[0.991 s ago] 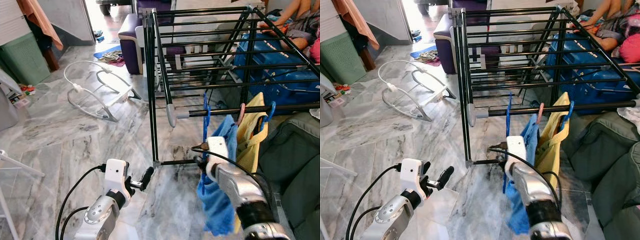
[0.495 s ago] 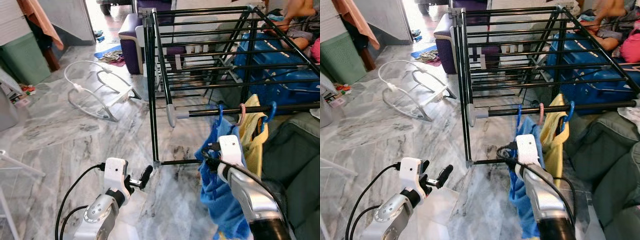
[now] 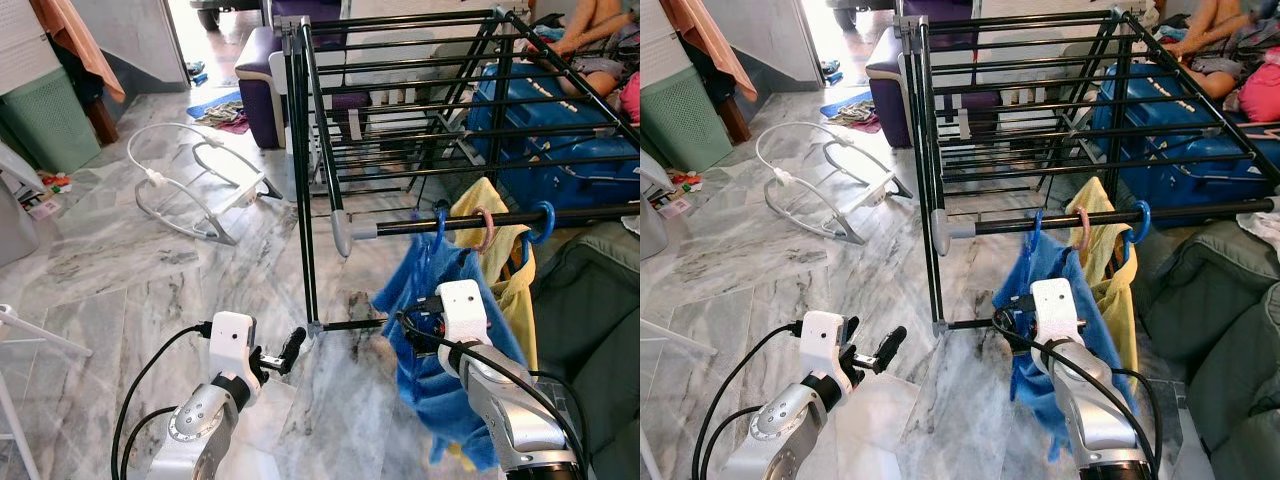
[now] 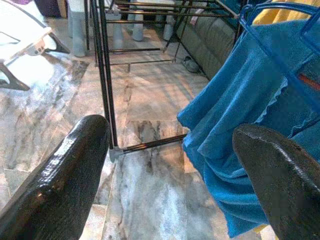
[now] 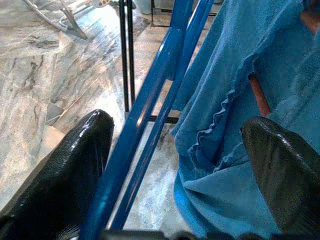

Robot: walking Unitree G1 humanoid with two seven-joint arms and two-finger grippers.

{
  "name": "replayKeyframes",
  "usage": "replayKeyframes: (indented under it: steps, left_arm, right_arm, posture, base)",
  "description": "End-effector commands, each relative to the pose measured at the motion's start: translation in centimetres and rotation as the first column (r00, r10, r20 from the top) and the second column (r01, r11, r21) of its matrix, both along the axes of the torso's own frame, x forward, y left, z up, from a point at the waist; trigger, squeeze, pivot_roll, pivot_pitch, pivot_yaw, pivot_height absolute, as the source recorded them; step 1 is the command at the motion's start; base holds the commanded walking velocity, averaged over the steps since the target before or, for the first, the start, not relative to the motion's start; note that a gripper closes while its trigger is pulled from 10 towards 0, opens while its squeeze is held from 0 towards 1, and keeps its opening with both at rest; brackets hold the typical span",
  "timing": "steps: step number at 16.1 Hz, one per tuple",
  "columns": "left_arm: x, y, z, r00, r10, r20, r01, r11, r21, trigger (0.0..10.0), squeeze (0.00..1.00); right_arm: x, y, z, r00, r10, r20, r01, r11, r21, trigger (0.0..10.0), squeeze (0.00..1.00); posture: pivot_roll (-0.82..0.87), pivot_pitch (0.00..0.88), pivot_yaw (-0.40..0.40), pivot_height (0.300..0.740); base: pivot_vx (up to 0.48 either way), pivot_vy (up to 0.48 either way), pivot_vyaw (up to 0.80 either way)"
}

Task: Hang hanger

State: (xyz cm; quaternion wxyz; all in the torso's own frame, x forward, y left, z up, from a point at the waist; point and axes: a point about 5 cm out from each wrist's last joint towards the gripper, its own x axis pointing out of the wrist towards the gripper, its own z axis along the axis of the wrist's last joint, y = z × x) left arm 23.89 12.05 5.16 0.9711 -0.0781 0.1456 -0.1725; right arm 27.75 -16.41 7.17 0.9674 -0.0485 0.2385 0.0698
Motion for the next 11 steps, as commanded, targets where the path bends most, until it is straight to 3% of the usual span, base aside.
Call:
replayKeyframes:
  steps: [1, 11]
  left_arm:
    - [-0.01, 0.47, -0.07, 1.000, 0.022, 0.002, -0.022, 0.999, 0.026, 10.0, 0.00]
    - [0.47, 0.74, -0.03, 0.997, 0.077, 0.015, -0.078, 0.995, 0.060, 10.0, 0.00]
  right_arm:
    - [0.43, -0.01, 0.89, 1.000, 0.008, 0.029, -0.008, 1.000, 0.001, 10.0, 1.00]
    - [0.41, -0.10, 0.89, 0.999, 0.022, 0.026, -0.021, 1.000, -0.007, 10.0, 1.00]
  posture:
    - [-0.15, 0.001, 0.067, 0.740]
    - [-0.15, 0.000, 0.061, 0.740]
  base:
    - [0.000, 0.000, 0.00]
    - [0.000, 0.000, 0.00]
